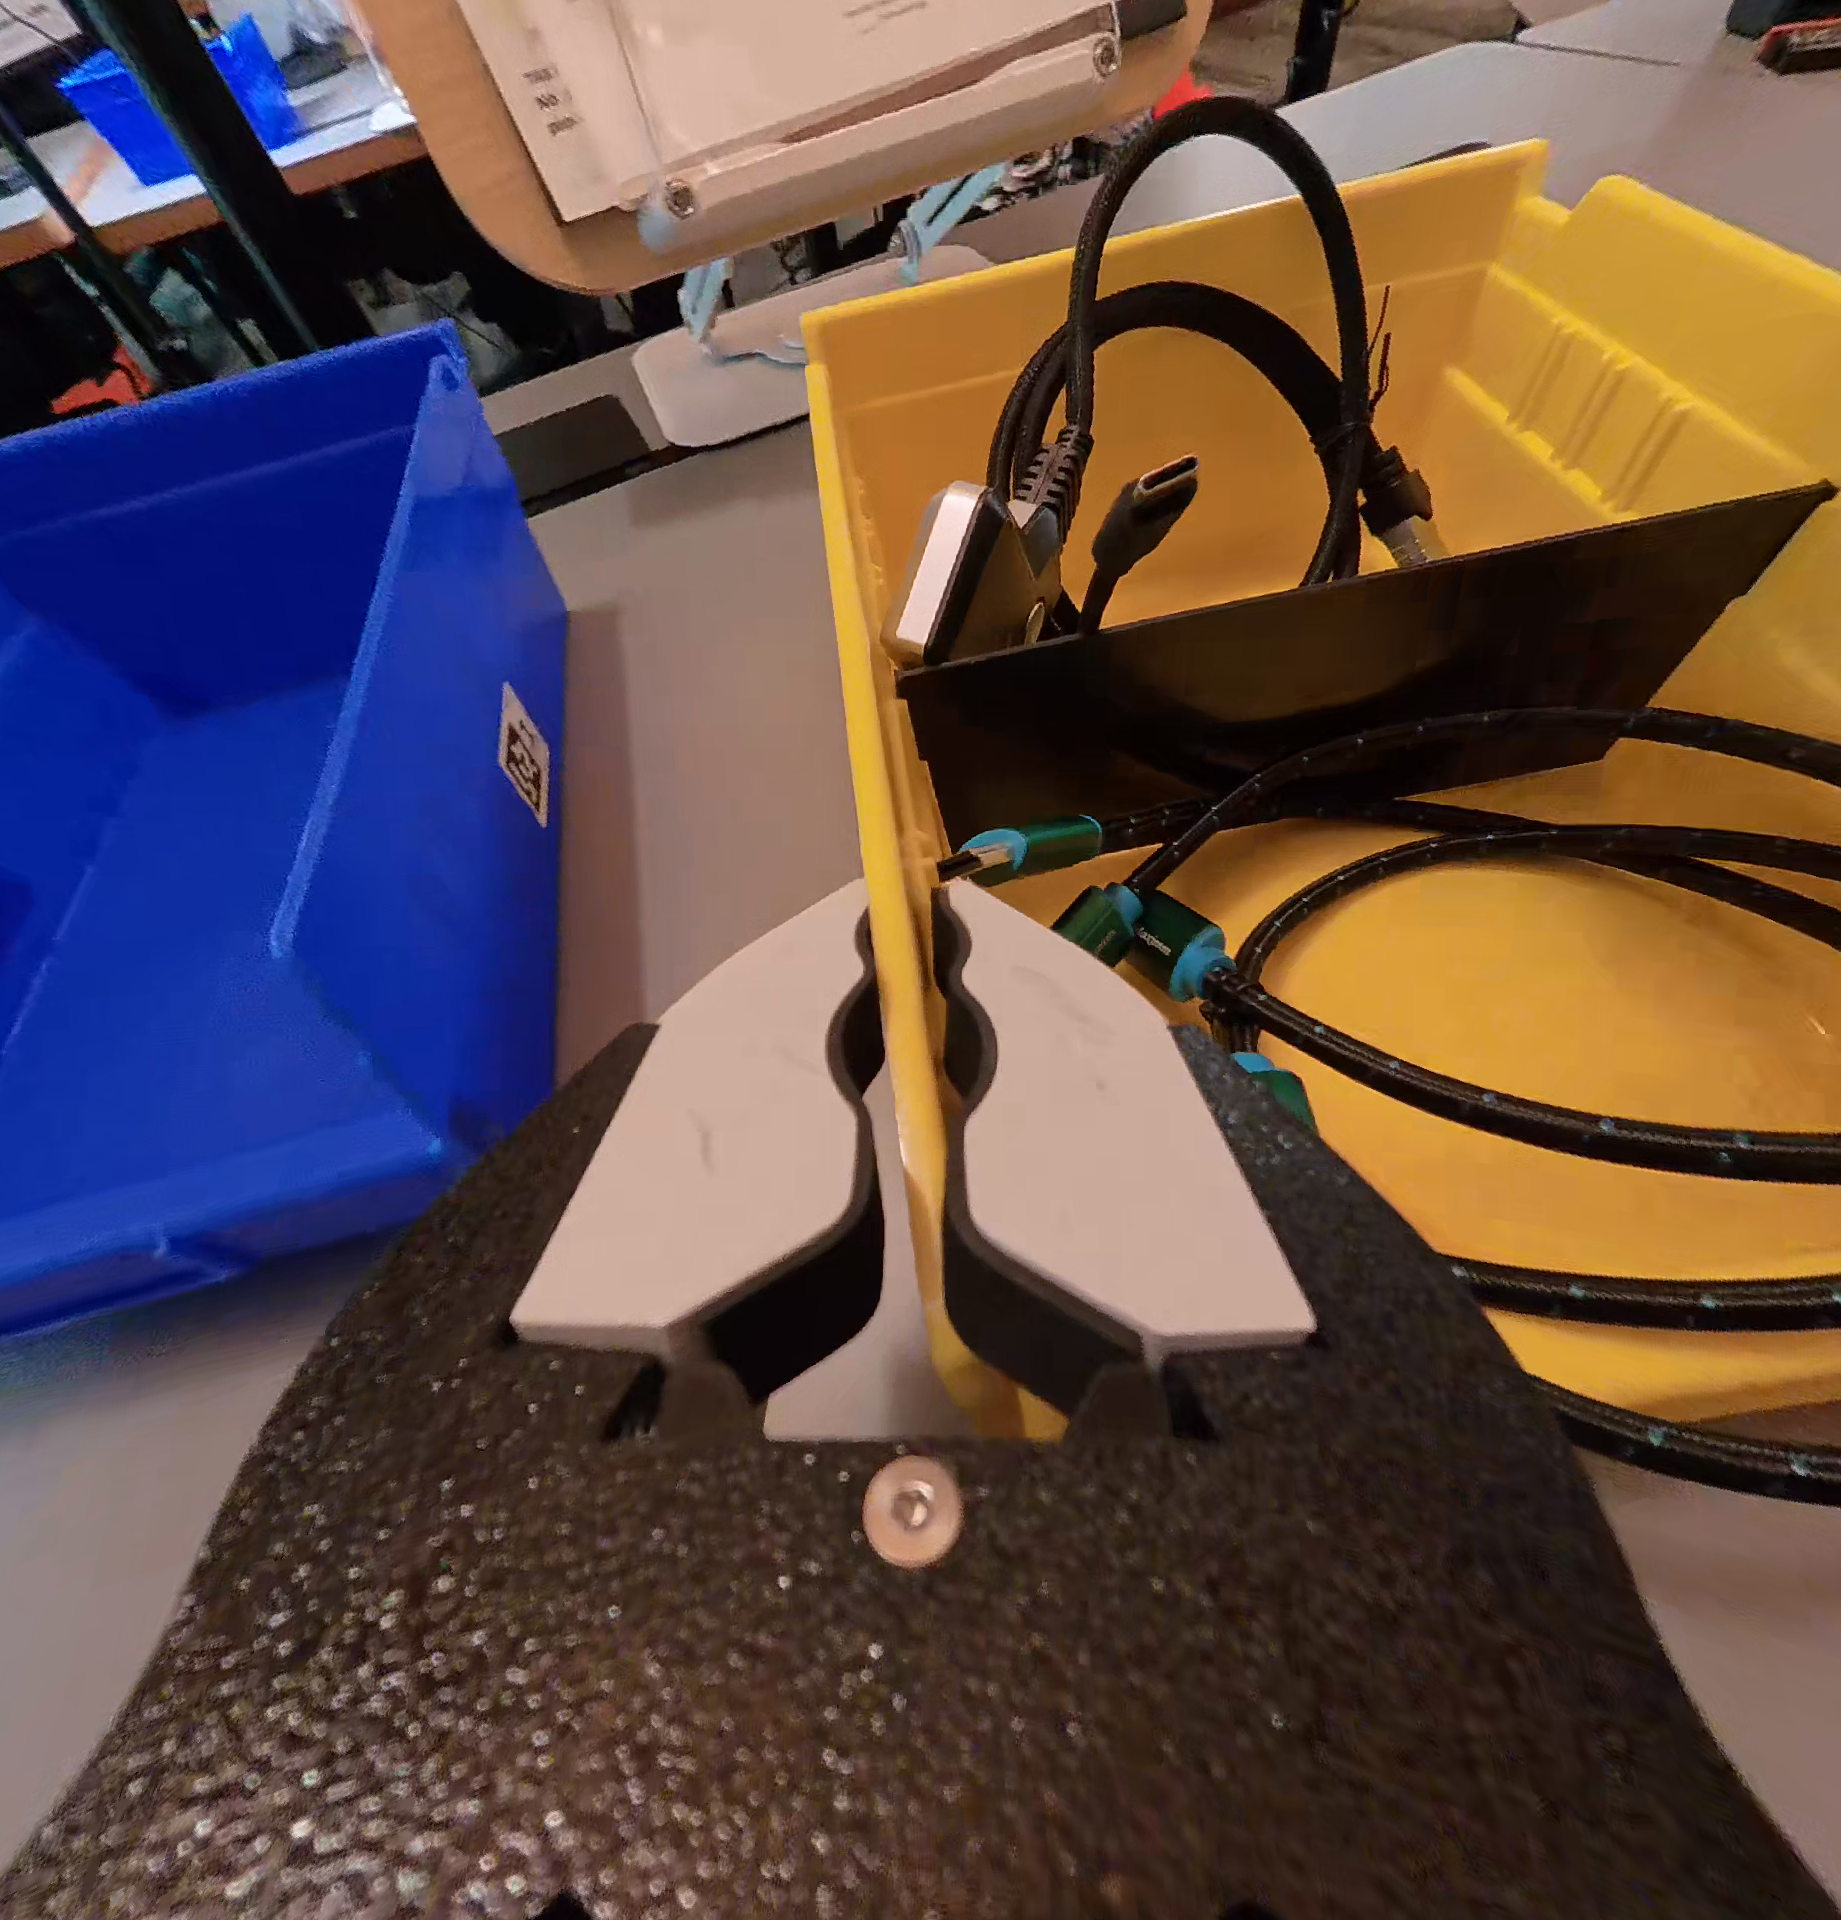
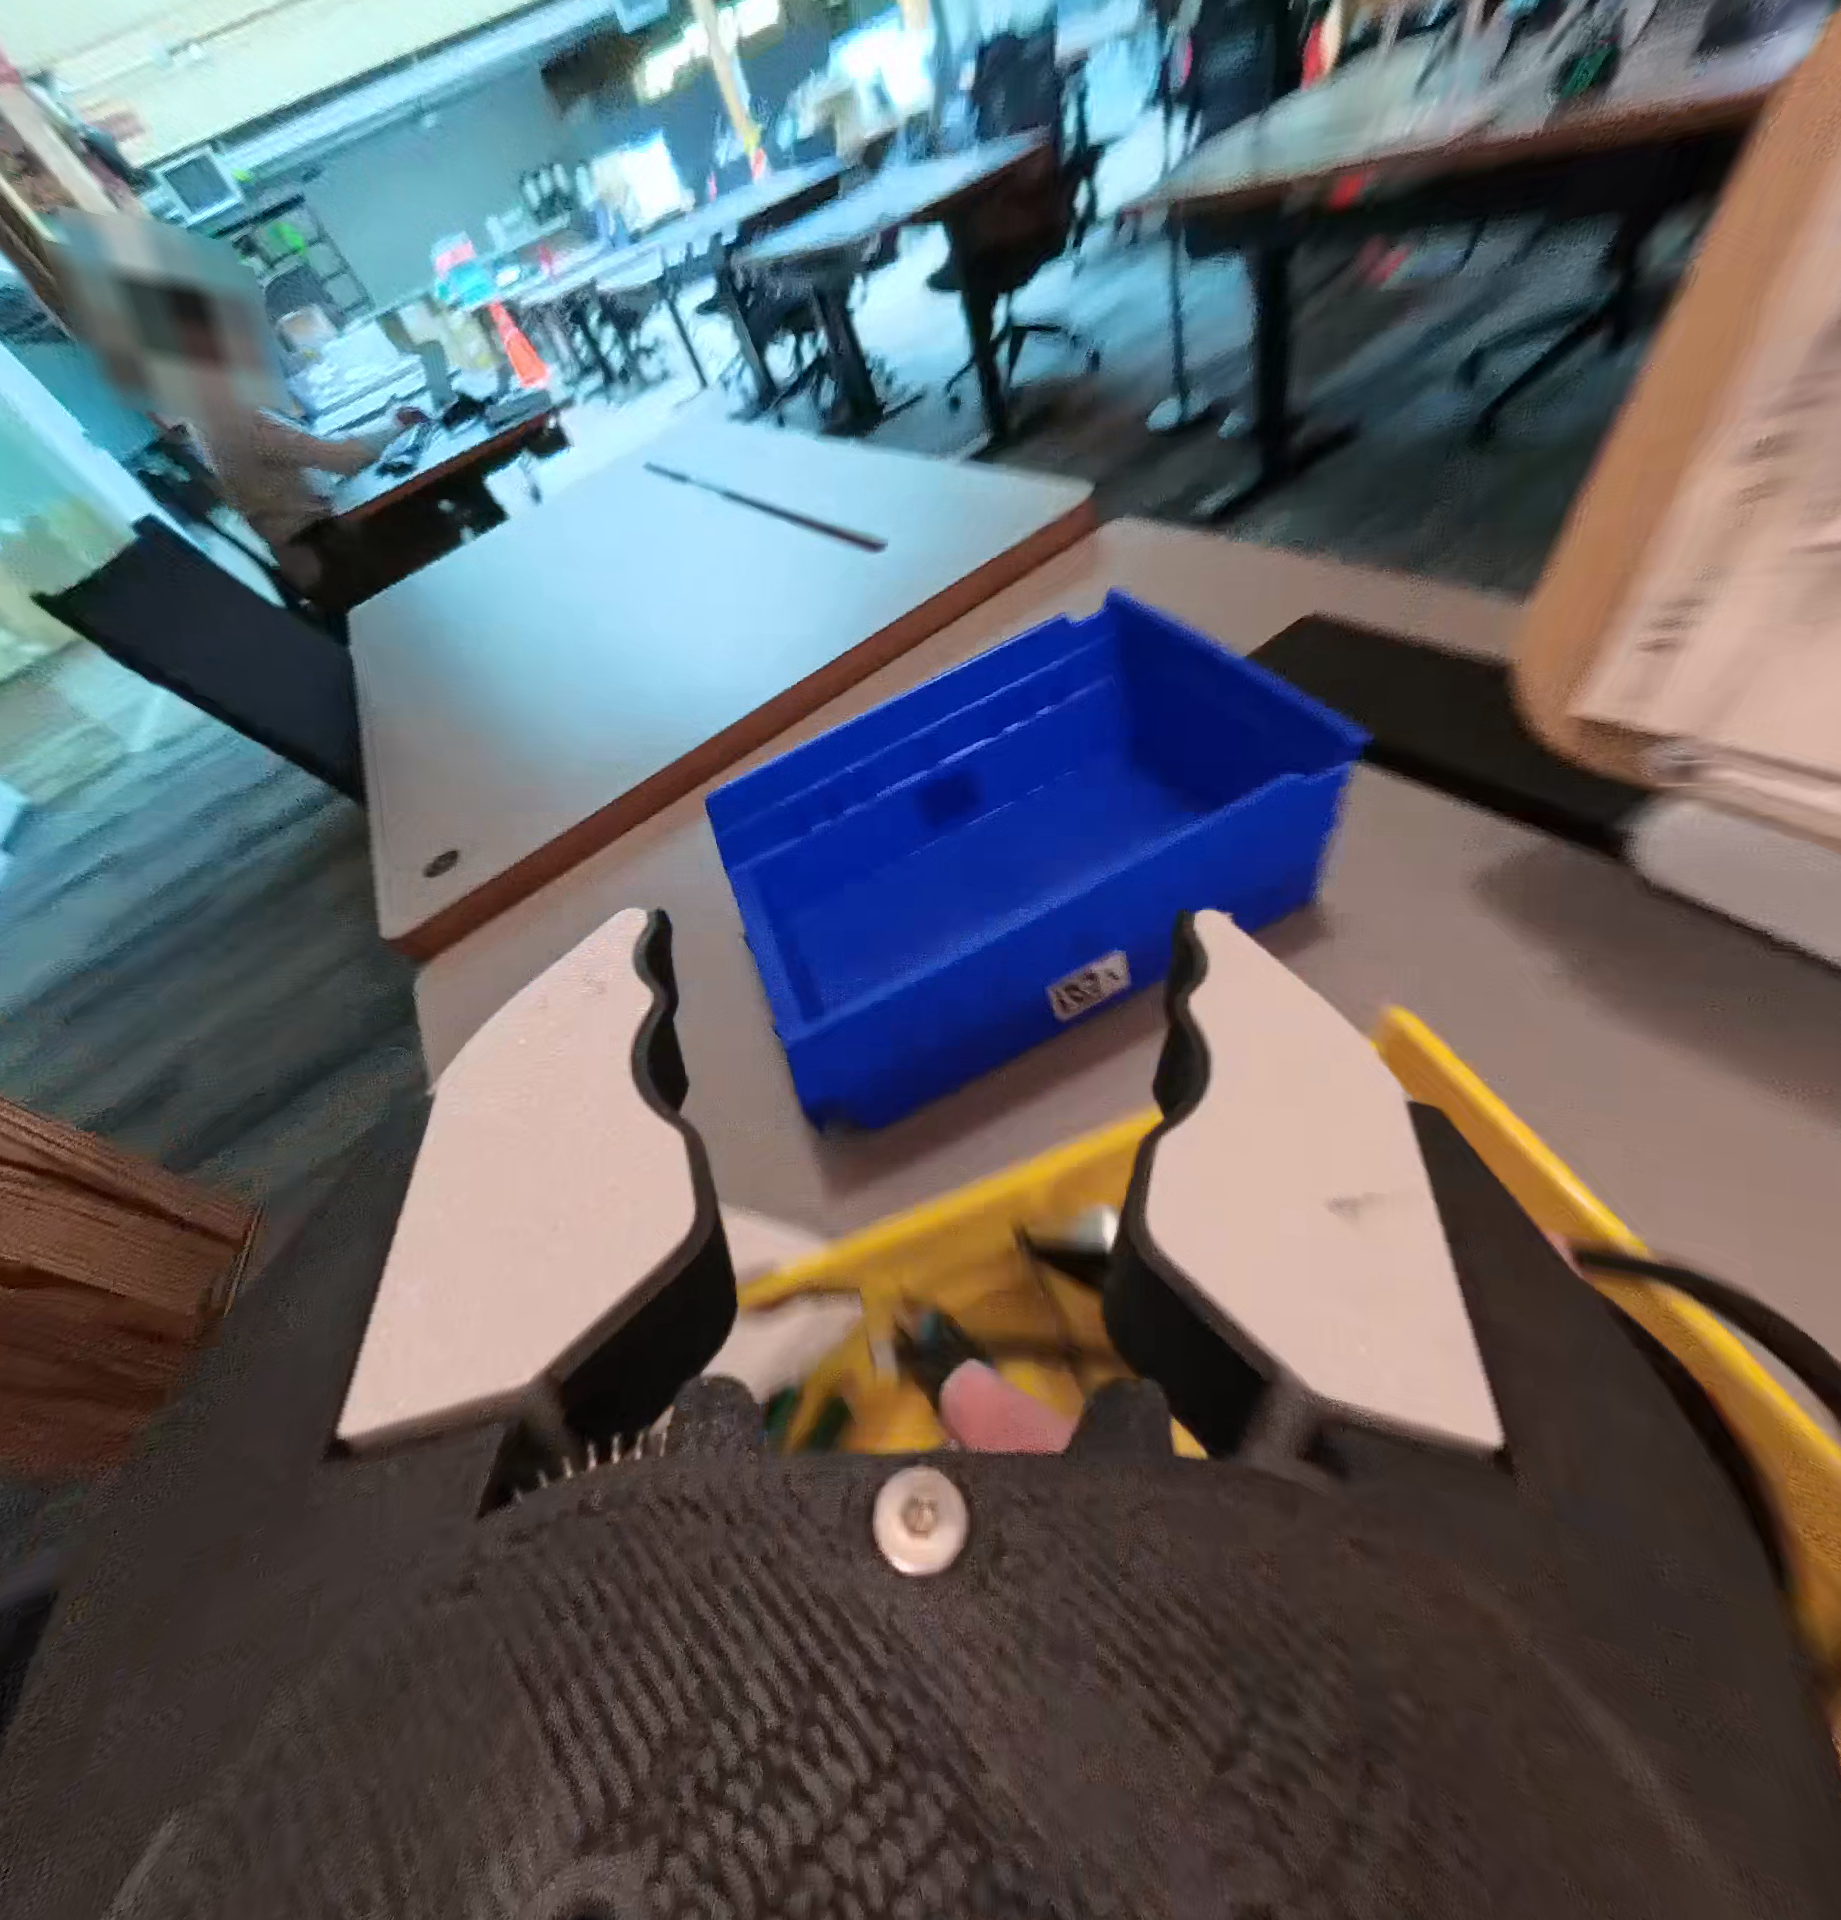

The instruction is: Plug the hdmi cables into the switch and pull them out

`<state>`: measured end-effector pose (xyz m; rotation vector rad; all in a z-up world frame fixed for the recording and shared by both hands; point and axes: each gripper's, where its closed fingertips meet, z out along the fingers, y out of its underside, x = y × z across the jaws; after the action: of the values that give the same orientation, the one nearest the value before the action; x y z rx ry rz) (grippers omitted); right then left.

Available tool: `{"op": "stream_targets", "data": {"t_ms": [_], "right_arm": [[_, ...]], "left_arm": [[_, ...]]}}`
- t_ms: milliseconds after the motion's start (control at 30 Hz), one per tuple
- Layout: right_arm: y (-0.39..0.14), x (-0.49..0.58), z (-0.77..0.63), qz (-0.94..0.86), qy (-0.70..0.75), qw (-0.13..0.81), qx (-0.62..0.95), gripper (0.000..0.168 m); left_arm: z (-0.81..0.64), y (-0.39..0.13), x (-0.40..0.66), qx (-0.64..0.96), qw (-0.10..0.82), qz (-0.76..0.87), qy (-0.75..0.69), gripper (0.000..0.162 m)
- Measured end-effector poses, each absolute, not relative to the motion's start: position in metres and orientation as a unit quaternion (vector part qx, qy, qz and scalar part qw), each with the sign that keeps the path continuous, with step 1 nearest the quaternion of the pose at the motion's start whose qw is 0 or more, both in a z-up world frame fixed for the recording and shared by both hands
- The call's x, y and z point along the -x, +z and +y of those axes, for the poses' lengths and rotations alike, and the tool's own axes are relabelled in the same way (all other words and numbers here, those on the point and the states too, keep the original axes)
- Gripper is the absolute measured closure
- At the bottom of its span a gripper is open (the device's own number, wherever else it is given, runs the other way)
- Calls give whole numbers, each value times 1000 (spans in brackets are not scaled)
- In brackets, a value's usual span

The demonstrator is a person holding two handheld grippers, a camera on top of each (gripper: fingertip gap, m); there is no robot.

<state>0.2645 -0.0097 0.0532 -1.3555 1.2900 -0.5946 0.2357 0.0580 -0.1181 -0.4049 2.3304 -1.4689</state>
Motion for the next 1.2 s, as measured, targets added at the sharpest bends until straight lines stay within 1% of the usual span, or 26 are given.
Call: {"op": "stream_targets", "data": {"t_ms": [67, 167, 200, 267, 300, 333, 400, 533, 600, 633, 700, 800, 833, 867, 900, 967, 1067, 1200], "right_arm": [[28, -325, -2, 605, -216, 512, 571, 88], [-29, -378, -12, 709, -189, 403, 547, 79], [-39, -389, -10, 716, -187, 393, 545, 79], [-56, -408, -7, 726, -196, 376, 541, 88], [-64, -414, -3, 732, -189, 373, 537, 86], [-72, -420, 2, 737, -177, 372, 536, 88], [-88, -428, 2, 752, -166, 352, 532, 98], [-126, -438, 11, 774, -128, 316, 533, 94], [-145, -439, 23, 774, -104, 301, 547, 85], [-154, -439, 23, 775, -108, 284, 553, 87], [-165, -438, 19, 769, -131, 252, 573, 105], [-169, -438, 8, 779, -156, 237, 560, 131], [-168, -438, 8, 778, -153, 241, 560, 134], [-164, -439, 11, 777, -145, 255, 557, 133], [-156, -441, 15, 775, -135, 276, 552, 132], [-133, -442, 18, 743, -142, 286, 588, 131], [-69, -442, 9, 696, -180, 320, 617, 132], [41, -415, -36, 639, -265, 383, 611, 134]], "left_arm": [[60, -117, -236, 152, 182, 815, -529, 156], [60, -116, -237, 152, 192, 808, -535, 156], [60, -116, -237, 144, 194, 811, -533, 155], [61, -116, -237, 146, 196, 807, -538, 155], [62, -116, -237, 144, 202, 804, -541, 155], [64, -116, -237, 142, 207, 802, -541, 154], [68, -116, -238, 142, 214, 800, -542, 154], [72, -116, -240, 141, 218, 798, -543, 154], [74, -115, -241, 142, 218, 797, -545, 154], [75, -116, -242, 141, 218, 797, -545, 154], [76, -115, -244, 139, 216, 798, -546, 154], [77, -115, -246, 135, 215, 797, -547, 154], [77, -115, -246, 132, 219, 797, -548, 153], [77, -116, -247, 126, 224, 795, -549, 152], [76, -116, -247, 119, 232, 792, -552, 150], [77, -116, -249, 117, 247, 783, -559, 147], [78, -116, -251, 125, 238, 777, -570, 149], [81, -117, -256, 125, 229, 777, -573, 152]]}}
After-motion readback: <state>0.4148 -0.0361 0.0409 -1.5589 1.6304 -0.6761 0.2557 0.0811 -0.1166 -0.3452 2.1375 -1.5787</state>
